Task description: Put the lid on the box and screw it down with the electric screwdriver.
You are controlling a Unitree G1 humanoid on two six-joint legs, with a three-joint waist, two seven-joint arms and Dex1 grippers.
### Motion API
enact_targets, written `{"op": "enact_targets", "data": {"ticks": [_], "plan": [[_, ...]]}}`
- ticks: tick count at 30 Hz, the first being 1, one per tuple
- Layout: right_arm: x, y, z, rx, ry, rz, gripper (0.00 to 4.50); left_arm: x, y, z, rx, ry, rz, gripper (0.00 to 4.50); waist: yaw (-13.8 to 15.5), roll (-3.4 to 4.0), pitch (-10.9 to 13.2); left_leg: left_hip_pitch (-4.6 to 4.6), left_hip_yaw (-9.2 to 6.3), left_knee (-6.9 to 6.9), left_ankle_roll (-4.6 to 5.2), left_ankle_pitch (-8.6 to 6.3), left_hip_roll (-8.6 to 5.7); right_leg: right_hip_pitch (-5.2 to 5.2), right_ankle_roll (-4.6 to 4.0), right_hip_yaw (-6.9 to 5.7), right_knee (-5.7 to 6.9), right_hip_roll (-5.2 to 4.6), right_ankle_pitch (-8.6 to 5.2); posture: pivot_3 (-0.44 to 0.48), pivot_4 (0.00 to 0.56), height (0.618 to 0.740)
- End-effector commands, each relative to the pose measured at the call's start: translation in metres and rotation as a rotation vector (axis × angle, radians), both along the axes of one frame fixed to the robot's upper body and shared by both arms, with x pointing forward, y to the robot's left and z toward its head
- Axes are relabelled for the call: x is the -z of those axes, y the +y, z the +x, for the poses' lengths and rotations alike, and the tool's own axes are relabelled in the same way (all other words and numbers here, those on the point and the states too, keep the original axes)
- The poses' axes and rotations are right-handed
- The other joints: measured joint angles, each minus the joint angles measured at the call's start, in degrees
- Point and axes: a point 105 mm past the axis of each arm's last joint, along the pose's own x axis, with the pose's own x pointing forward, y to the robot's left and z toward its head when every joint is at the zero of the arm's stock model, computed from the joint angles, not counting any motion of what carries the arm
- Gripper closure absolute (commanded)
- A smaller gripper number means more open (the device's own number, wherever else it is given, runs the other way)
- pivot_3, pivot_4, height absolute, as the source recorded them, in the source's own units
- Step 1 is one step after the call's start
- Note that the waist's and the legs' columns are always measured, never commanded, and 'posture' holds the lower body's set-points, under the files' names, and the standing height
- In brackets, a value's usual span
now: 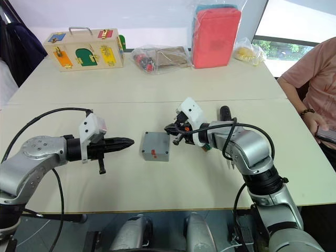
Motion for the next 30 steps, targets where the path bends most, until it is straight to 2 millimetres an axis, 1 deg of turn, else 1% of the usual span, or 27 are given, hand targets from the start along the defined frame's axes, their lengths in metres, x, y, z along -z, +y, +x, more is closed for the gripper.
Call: {"op": "enact_targets", "data": {"ticks": [1, 9, 28, 30], "plan": [[-0.008, 0.002, 0.002, -0.006, -0.038, 0.015, 4.47, -0.016, -0.001, -0.002, 0.011, -0.078, -0.005, 4.50, 0.0, 0.00, 0.0, 0.00, 0.00, 0.00, 0.00, 0.00, 0.00, 0.00, 0.00, 0.00, 0.00, 0.00, 0.00, 0.000, 0.150, 0.730], [-0.004, 0.002, 0.004, 0.000, -0.035, 0.005, 4.47, -0.019, -0.003, -0.002, 0.015, -0.087, -0.009, 4.50, 0.0, 0.01, 0.0, 0.00, 0.00, 0.00, 0.00, 0.00, 0.00, 0.00, 0.00, 0.00, 0.00, 0.00, 0.00, 0.000, 0.150, 0.730], [0.019, 0.002, 0.002, -0.022, -0.039, -0.078, 4.47, -0.020, -0.005, -0.001, 0.012, -0.081, -0.020, 4.50, 0.0, 0.01, 0.0, 0.00, 0.00, 0.00, 0.00, 0.00, -0.01, 0.00, 0.00, 0.00, 0.00, 0.01, 0.00, 0.000, 0.150, 0.730], [0.020, 0.003, 0.002, -0.028, -0.043, -0.077, 3.94, -0.020, -0.005, -0.001, 0.012, -0.079, -0.016, 4.50, 0.0, 0.00, 0.0, 0.00, 0.00, 0.00, 0.00, 0.00, -0.01, 0.00, 0.00, 0.00, 0.00, 0.01, 0.00, 0.000, 0.150, 0.730]]}}
